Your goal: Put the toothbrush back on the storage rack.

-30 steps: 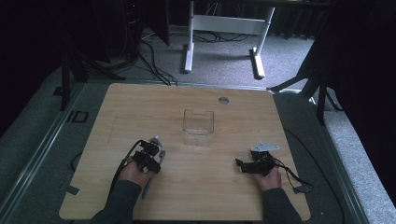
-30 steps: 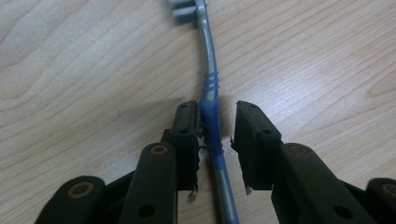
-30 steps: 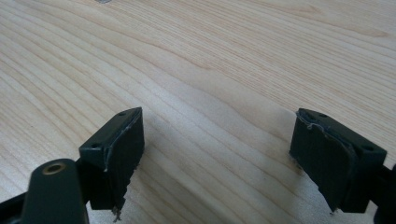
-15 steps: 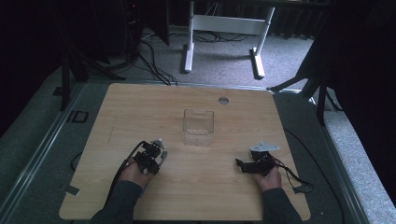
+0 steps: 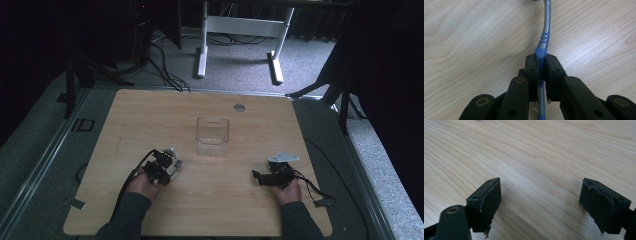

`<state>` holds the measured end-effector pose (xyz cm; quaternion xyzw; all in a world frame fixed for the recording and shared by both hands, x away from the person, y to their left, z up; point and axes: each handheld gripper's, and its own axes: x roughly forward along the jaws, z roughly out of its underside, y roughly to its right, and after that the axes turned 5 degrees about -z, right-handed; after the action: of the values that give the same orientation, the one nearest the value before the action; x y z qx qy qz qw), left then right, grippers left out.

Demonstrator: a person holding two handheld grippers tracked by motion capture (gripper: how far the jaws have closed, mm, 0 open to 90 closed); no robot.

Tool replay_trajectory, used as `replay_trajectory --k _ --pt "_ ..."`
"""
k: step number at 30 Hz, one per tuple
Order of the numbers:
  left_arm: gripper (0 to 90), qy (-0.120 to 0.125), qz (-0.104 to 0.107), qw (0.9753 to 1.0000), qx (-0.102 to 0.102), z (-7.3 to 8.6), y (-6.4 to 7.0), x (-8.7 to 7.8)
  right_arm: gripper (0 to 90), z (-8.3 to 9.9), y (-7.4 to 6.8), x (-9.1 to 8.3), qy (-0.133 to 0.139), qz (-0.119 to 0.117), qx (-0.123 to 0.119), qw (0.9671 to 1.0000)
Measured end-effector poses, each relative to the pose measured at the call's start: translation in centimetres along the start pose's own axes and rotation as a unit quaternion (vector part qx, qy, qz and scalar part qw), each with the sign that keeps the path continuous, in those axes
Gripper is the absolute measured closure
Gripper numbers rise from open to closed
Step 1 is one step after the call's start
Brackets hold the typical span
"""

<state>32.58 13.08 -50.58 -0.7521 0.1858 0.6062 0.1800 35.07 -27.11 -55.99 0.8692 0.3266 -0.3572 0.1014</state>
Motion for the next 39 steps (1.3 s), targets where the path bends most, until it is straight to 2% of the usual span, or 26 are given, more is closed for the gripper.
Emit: replay_trajectory --k 7,15,25,39 --pt "81.7 0.033 0.028 0.999 -0.013 0.2 -0.9 -1.1 17.2 0.0 0.0 0.0 0.0 0.0 0.001 1.0" --pt "81.7 0.056 0.044 0.9972 -0.021 0.4 -1.4 -1.9 17.1 0.0 0.0 0.0 0.0 0.0 0.001 1.0" --pt "81.6 0.09 0.054 0.9942 -0.025 0.3 -1.7 -2.5 17.1 0.0 0.0 0.0 0.0 0.0 0.0 1.0" --pt "81.6 0.103 0.053 0.9929 -0.026 0.1 -1.8 -2.8 17.1 0.0 0.0 0.0 0.0 0.0 0.0 1.0"
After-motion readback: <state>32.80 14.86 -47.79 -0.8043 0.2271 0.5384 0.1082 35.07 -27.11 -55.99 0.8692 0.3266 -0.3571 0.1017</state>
